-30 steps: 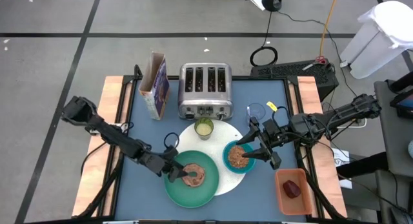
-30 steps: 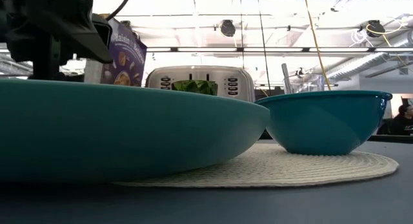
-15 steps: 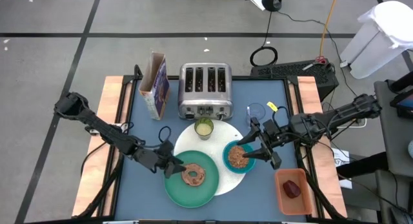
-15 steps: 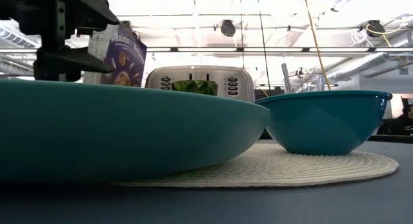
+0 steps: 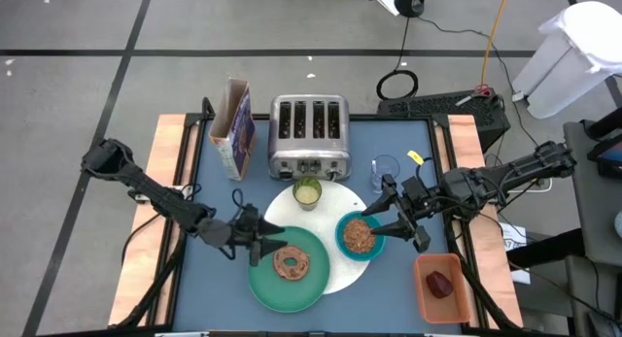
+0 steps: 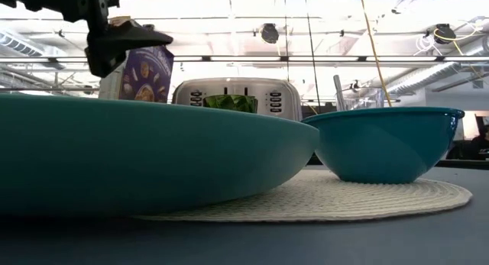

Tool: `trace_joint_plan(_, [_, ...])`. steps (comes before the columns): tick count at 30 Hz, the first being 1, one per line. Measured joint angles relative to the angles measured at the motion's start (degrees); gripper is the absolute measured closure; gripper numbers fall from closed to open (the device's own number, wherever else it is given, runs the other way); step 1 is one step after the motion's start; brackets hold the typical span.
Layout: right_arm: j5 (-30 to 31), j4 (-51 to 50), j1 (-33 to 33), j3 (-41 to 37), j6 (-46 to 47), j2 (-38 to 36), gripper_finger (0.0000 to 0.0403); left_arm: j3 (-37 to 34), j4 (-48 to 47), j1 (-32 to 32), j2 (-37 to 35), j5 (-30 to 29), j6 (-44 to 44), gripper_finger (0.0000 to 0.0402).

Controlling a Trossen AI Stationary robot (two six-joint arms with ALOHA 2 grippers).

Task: Arrange a breakfast setting
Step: Put the red apple to the top left of the placemat

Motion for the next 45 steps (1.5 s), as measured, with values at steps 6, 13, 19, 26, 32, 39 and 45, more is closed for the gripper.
trace_joint_plan(6, [0.0, 0.0, 0.0, 0.0, -0.1, 0.0, 0.0188, 0.0, 1.4, 2.0, 0.0, -0.1, 2.8, 0.0128])
trace_joint_plan(13, [0.0, 0.0, 0.0, 0.0, -0.2, 0.0, 0.0150, 0.0, 1.4, 4.0, 0.0, -0.1, 2.8, 0.0128])
trace_joint_plan(19, [0.0, 0.0, 0.0, 0.0, 0.1, 0.0, 0.0088, 0.0, 1.4, 4.4, 0.0, -0.1, 2.8, 0.0128])
trace_joint_plan(26, [-9.7, -0.1, 0.0, 0.0, 3.5, -1.2, 0.0060, 0.0, 1.4, 4.4, 0.0, -0.1, 2.7, 0.0128])
trace_joint_plan(32, [-12.4, -7.6, 1.5, 0.0, 13.9, -4.5, 0.0063, 0.0, 1.4, 4.4, 0.0, -0.1, 2.7, 0.0128])
trace_joint_plan(39, [-10.2, -18.6, 4.9, 0.0, 30.9, -5.6, 0.0064, 0.0, 1.4, 4.4, 0.0, -0.1, 2.6, 0.0128])
trace_joint_plan(45, [-12.1, -26.4, 8.4, 0.0, 43.7, -5.9, 0.0064, 0.0, 1.4, 4.4, 0.0, -0.1, 2.4, 0.0128])
